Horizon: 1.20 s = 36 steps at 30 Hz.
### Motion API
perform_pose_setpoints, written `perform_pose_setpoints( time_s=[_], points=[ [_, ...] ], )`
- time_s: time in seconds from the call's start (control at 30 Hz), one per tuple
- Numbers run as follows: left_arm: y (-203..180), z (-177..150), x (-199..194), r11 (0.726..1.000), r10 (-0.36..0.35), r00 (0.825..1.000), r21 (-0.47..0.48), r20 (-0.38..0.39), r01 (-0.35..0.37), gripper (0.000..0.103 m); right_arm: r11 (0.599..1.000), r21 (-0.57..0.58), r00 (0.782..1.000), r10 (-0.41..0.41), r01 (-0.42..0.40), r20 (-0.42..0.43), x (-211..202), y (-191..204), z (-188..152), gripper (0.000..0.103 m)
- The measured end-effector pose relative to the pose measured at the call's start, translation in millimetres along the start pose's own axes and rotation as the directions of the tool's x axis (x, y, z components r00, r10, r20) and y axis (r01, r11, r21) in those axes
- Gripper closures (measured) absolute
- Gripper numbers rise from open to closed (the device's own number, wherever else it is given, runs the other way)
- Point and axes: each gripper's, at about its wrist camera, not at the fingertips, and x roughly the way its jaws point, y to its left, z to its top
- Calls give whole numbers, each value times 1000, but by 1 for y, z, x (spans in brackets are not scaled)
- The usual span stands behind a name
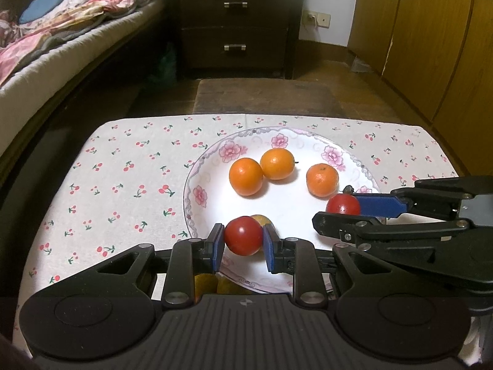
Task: Organize fruits
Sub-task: 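Carry both tomatoes over the white plate and release them onto it, then withdraw both open tools from the plate back toward the loose fruit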
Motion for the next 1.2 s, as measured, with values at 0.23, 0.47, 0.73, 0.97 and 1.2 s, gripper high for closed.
perform_pose_setpoints(
  time_s=[0.23, 0.47, 0.73, 0.97, 1.2],
  points=[
    [-1, 0, 0, 1000, 4, 1000, 9, -3, -4, 69, 1000, -5, 1000, -14, 14, -11, 3, 0, 0, 62],
    [-1, 1, -1, 1000, 15, 1000, 1, 6, -15, 61, 1000, -5, 1000, -30, 30, -3, 1, -2, 0, 62],
    [1, 3, -3, 1000, 20, 1000, -1, 14, -20, 56, 999, 4, 999, -40, 40, 3, -1, -4, 0, 58],
    [2, 6, -8, 1000, 16, 999, -8, 32, -16, 50, 999, 12, 999, -49, 49, 18, -6, -5, 1, 58],
    [1, 7, -13, 1000, 19, 999, 0, 50, -19, 44, 998, 20, 998, -59, 58, 22, -8, -7, 2, 56]
  ],
)
